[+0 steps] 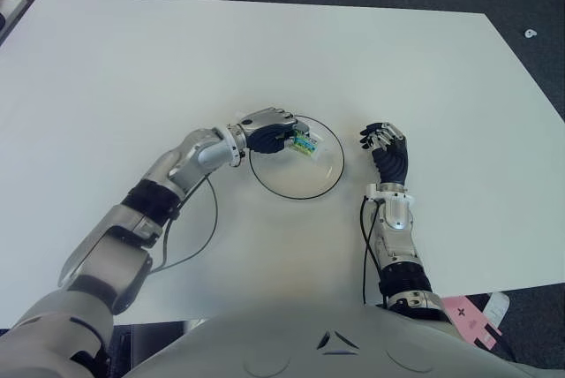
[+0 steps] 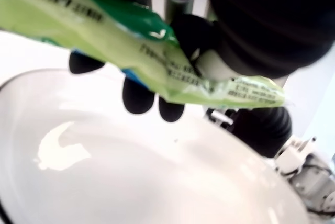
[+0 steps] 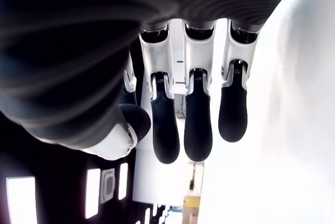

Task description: Put the toothpaste on the table into the plate.

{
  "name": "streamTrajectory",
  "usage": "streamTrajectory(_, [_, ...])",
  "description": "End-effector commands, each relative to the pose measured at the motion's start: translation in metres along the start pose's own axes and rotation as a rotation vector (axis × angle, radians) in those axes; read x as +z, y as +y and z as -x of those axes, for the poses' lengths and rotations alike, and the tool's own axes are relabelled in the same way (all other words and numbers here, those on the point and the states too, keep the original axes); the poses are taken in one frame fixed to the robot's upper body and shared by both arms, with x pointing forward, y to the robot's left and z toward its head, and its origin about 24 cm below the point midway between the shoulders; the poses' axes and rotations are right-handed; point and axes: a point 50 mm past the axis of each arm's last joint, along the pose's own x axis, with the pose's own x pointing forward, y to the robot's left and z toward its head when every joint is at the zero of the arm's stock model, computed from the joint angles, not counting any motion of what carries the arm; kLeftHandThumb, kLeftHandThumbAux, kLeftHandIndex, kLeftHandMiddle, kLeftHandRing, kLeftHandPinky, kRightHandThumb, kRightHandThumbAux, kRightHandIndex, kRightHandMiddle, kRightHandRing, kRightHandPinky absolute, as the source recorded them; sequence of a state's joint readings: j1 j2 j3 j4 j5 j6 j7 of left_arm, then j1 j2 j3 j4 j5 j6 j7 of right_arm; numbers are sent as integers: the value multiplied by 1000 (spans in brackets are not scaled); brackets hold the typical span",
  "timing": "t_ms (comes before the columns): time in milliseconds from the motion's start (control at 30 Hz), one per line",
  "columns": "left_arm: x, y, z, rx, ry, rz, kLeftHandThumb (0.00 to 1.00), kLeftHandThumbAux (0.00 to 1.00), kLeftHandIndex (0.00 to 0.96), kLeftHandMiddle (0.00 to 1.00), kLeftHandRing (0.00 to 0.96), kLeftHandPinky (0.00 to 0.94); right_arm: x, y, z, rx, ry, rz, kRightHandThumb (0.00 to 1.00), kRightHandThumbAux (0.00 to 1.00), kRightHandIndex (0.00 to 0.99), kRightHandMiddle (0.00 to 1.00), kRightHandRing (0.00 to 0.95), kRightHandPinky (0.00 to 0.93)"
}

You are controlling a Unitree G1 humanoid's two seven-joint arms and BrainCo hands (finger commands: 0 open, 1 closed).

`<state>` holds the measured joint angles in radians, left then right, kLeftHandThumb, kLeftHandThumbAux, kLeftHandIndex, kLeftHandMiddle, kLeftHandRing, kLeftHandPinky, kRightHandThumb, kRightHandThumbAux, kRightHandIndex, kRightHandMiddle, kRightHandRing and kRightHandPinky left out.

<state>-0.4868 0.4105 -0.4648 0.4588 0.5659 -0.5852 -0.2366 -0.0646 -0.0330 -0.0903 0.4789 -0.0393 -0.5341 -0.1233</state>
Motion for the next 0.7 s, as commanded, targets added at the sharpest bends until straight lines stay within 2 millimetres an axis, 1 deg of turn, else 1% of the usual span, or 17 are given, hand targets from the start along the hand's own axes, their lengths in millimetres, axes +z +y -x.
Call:
streamTrajectory(33, [-2,-12,-6,-45,3,-9,852,669,397,539,870,829,-29,-3,23,5,165,19,709,729,431,520,536,545])
streamTrajectory(233, [-5,-23,-8,-59,2,17,853,668,397,535,863,820,-28,-3,23,-8,156,8,709,729,431,521,530,532])
streamTrajectory(433, [-7,-28,-8,-73,-8,1,853,668,398,533,847,811,-28,-3,23,-9,152,6,709,729,431,524,535,539])
streamTrajectory(500, [-8,-30,-8,-84,-6,1,854,664,407,533,819,770,-28,-3,23,-9,150,5,709,729,431,524,536,540])
streamTrajectory(533, [-9,-30,-8,-90,-5,3,853,661,413,534,791,730,-28,-3,23,-9,150,5,709,729,431,524,535,540])
streamTrajectory(600, [-9,-31,-8,-99,-7,5,853,659,418,535,766,694,-28,-3,23,-10,150,5,709,729,431,524,535,540])
streamTrajectory(667, [-7,-25,-7,-121,-26,10,848,658,418,533,717,637,-29,-4,23,-11,151,7,710,729,431,523,536,539])
streamTrajectory(700, [-6,-20,-7,-135,-40,9,847,658,417,531,706,624,-29,-3,24,-10,152,8,710,729,431,523,536,539])
